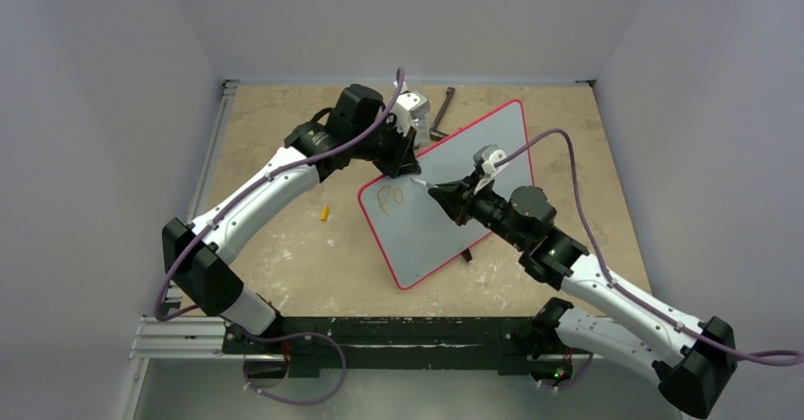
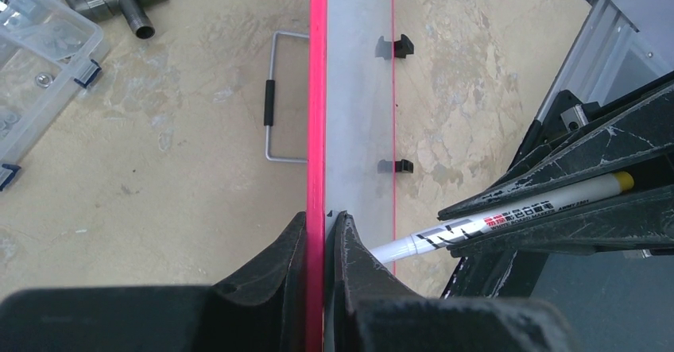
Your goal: Write a sentence on the whiteboard
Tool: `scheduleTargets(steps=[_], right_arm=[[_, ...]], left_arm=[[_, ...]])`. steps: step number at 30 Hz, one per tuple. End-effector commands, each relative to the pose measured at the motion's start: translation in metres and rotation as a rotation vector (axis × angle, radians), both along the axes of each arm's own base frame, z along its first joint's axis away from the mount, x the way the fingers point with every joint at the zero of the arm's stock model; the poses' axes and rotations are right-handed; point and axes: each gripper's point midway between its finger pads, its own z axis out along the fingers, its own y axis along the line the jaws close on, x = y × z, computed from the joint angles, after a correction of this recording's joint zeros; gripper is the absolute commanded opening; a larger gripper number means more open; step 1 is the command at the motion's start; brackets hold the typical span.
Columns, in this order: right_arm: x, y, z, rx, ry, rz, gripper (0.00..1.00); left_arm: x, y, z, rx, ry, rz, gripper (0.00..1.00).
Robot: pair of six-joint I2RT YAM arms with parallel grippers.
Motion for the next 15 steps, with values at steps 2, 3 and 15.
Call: scheduleTargets(steps=[2,3,15], right_arm=[[0.01,0.004,0.017,0.014,-0.03,-0.018,0.0],[0.01,0.005,0.015,0.002,-0.029,-0.012,0.0],[0.001,0.018,-0.017,-0.069,0.044,0.086,0.0]], left_arm=[[-0.012,0.017,-0.041,0.16,0.046,-0.019,0.0],[-0.011,0.017,-0.041,0.16,0.046,-0.019,0.0],[-0.012,0.017,-0.04,0.159,0.043,-0.017,0.0]])
